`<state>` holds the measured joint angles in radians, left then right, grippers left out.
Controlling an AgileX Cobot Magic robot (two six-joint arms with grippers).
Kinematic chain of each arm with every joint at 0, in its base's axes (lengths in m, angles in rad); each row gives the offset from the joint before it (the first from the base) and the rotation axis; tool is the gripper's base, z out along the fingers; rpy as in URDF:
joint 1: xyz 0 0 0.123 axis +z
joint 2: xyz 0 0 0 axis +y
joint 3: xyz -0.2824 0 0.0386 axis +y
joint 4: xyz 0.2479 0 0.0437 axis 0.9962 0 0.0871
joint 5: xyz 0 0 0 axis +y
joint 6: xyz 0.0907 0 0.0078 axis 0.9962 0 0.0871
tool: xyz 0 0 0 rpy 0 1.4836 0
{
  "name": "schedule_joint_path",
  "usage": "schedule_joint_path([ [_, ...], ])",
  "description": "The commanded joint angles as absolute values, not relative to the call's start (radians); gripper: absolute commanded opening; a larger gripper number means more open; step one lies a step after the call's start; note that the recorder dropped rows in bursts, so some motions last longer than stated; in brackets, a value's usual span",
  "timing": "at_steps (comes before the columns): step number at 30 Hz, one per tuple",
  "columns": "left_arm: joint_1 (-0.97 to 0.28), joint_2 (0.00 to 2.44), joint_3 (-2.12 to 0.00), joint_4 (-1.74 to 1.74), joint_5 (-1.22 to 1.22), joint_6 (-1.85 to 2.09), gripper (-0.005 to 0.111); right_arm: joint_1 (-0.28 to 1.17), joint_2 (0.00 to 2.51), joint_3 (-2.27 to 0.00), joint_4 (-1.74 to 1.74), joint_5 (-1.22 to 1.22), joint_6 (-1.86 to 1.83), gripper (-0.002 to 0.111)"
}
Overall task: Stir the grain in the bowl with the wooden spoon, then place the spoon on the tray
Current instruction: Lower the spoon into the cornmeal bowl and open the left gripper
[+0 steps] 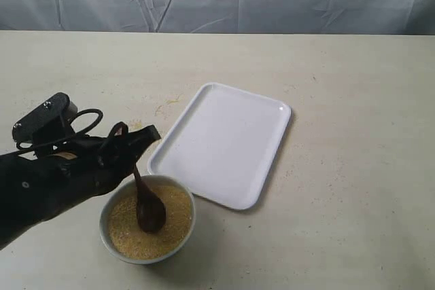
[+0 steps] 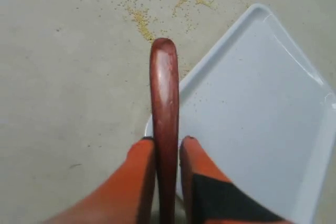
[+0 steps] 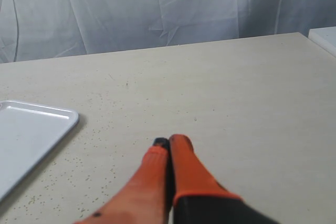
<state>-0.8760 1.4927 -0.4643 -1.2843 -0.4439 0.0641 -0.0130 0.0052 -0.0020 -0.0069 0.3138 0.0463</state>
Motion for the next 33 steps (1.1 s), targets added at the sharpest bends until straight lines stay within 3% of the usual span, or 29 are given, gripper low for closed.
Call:
schedule_joint_path([
  [1,-0.881,1.495,-0.458,-1.289,-0.425,0.074,0.032,-0.01,0.0,0.0,-0.006,0.304,0.045,0.0],
  [6,-0.881,1.495,-0.458,-1.289,-0.423,0.09,0.038,-0.01,0.0,0.0,-0.006,0.304,0.045,0.0],
  [20,-0.879,1.315,-0.458,-1.334,-0.384,0.356,0.037,-0.01,0.0,0.0,-0.006,0.304,0.045,0.0],
  [23,-0.879,1.258,-0.458,-1.315,-0.411,0.414,0.028,-0.01,0.0,0.0,-0.006,0.304,0.045,0.0],
  [27,-0.876,1.216,-0.48,-1.237,-0.424,0.574,0.0,-0.01,0.0,0.0,-0.006,0.304,0.045,0.0],
  [33,-0.773,1.251,-0.645,-1.214,-0.18,0.789,0.0,-0.01,0.0,0.0,-0.006,0.304,0.045,0.0],
])
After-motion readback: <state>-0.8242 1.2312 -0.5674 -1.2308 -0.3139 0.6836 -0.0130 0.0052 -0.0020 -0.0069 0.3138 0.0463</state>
